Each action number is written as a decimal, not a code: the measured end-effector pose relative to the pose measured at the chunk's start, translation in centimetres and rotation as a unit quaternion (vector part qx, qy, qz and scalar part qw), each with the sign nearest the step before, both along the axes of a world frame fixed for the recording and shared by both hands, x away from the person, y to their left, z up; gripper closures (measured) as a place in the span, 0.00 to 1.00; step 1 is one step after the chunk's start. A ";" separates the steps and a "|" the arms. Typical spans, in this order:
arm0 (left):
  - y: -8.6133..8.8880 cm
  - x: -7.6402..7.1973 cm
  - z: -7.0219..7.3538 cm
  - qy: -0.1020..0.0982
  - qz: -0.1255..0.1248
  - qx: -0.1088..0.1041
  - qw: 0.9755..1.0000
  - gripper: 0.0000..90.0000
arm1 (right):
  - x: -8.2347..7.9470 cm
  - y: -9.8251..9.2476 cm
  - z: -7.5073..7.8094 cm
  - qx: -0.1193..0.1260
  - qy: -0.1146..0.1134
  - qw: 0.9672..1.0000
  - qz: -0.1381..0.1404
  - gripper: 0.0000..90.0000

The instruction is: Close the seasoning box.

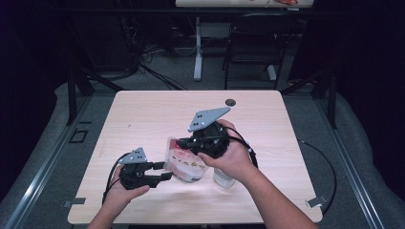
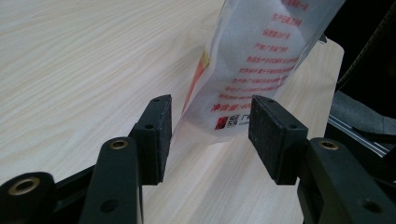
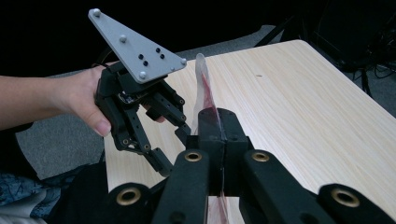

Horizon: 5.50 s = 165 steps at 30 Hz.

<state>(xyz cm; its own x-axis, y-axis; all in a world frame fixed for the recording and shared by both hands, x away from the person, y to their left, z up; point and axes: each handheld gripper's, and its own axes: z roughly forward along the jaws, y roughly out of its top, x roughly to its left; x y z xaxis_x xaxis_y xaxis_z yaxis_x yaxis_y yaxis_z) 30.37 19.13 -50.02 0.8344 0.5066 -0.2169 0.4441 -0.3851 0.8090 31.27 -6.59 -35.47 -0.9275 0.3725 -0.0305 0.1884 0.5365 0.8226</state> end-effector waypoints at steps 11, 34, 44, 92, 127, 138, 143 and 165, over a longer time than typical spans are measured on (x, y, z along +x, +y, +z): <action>-0.6 0.0 -0.4 0.002 -0.018 -0.001 1.000 0.52 | -0.2 0.2 0.2 0.004 -0.005 1.000 0.006 1.00; -1.9 0.7 -1.2 0.007 -0.053 0.010 0.999 0.48 | -0.8 0.8 0.6 0.007 -0.012 1.000 0.018 1.00; -1.8 0.5 -1.1 0.010 -0.051 0.015 0.999 0.58 | -0.7 0.6 0.6 0.013 -0.011 1.000 0.019 1.00; -1.0 0.5 -0.3 0.041 -0.081 0.030 0.995 0.80 | 0.0 -2.1 -0.3 0.030 0.018 0.999 0.012 1.00; -1.0 0.8 -1.3 0.078 -0.083 0.078 0.990 0.83 | 1.1 -4.7 -4.8 0.037 0.060 0.997 -0.027 1.00; -0.3 0.6 -0.9 0.075 -0.077 0.084 0.991 0.84 | 1.1 -5.1 -5.7 0.035 0.064 0.997 -0.033 1.00; -0.1 0.6 -0.7 0.074 -0.068 0.088 0.991 0.84 | 1.2 -5.4 -6.2 0.035 0.068 0.996 -0.038 1.00; 0.4 0.6 1.0 0.061 -0.058 0.093 0.992 0.85 | 1.2 -6.7 -7.2 0.060 0.074 0.994 -0.053 1.00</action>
<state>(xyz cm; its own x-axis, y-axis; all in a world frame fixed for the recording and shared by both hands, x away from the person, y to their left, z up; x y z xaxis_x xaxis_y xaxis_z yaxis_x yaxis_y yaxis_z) 30.94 19.54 -49.00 0.8628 0.4489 -0.2326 0.4786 -0.5768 0.6620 32.48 -13.26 -42.65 -0.8740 0.4609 0.1541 0.3625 0.4071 0.8384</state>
